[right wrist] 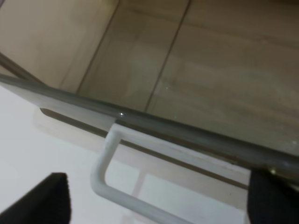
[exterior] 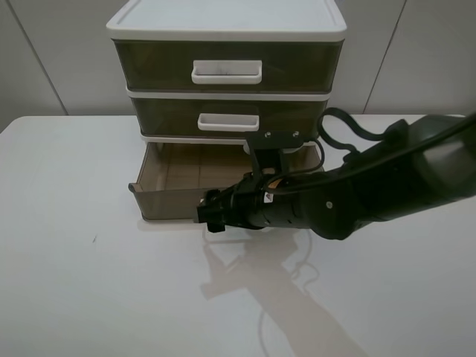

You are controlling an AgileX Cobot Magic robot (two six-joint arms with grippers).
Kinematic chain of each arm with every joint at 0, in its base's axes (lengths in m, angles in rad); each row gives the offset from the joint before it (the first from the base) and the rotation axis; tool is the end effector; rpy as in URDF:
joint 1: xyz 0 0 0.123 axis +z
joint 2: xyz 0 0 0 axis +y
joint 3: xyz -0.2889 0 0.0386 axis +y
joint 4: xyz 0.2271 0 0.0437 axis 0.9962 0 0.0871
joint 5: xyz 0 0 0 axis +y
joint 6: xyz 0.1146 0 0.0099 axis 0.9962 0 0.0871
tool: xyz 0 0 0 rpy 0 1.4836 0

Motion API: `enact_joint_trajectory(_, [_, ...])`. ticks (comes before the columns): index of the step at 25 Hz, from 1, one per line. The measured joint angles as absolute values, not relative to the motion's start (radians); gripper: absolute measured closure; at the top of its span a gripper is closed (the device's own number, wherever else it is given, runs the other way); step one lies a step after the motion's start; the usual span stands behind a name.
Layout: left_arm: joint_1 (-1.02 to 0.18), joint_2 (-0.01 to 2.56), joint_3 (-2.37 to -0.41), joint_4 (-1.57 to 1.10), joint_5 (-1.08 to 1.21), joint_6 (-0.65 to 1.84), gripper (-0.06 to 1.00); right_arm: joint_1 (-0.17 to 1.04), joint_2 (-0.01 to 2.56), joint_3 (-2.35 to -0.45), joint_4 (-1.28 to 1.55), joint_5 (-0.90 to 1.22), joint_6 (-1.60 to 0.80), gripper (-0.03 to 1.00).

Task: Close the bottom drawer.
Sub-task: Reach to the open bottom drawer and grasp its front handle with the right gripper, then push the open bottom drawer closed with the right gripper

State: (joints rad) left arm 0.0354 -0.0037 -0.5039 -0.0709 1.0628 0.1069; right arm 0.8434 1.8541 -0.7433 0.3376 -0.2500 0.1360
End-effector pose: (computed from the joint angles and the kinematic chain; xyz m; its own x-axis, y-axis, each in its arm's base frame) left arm -0.0091 -0.0075 0.2573 -0.4473 0.0564 -0.8926 0.0524 0.9979 0.0368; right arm 0.2322 0.2467 0.1242 -0.7371 -0.1574 -0.6572 -0.4206 0.8680 0.2639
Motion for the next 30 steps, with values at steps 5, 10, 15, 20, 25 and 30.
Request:
enact_joint_trajectory(5, [0.035, -0.004, -0.504, -0.071, 1.063, 0.107, 0.23, 0.843, 1.854, -0.743, 0.338, -0.258, 0.136, 0.73])
enact_joint_trajectory(10, [0.035, -0.004, -0.504, -0.071, 1.063, 0.107, 0.23, 0.843, 1.854, -0.743, 0.338, -0.291, 0.135, 0.89])
enact_joint_trajectory(15, [0.035, -0.004, -0.504, -0.071, 1.063, 0.107, 0.23, 0.843, 1.867, -0.743, 0.338, -0.345, 0.135, 0.91])
enact_joint_trajectory(20, [0.035, -0.004, -0.504, -0.071, 1.063, 0.107, 0.23, 0.843, 1.893, -0.744, 0.338, -0.378, 0.129, 0.91])
enact_joint_trajectory(25, [0.035, -0.004, -0.504, -0.071, 1.063, 0.107, 0.23, 0.843, 1.913, -0.744, 0.338, -0.425, 0.093, 0.91])
enact_joint_trajectory(30, [0.035, -0.004, -0.504, -0.071, 1.063, 0.107, 0.23, 0.843, 1.923, -0.744, 0.36, -0.489, 0.053, 0.91])
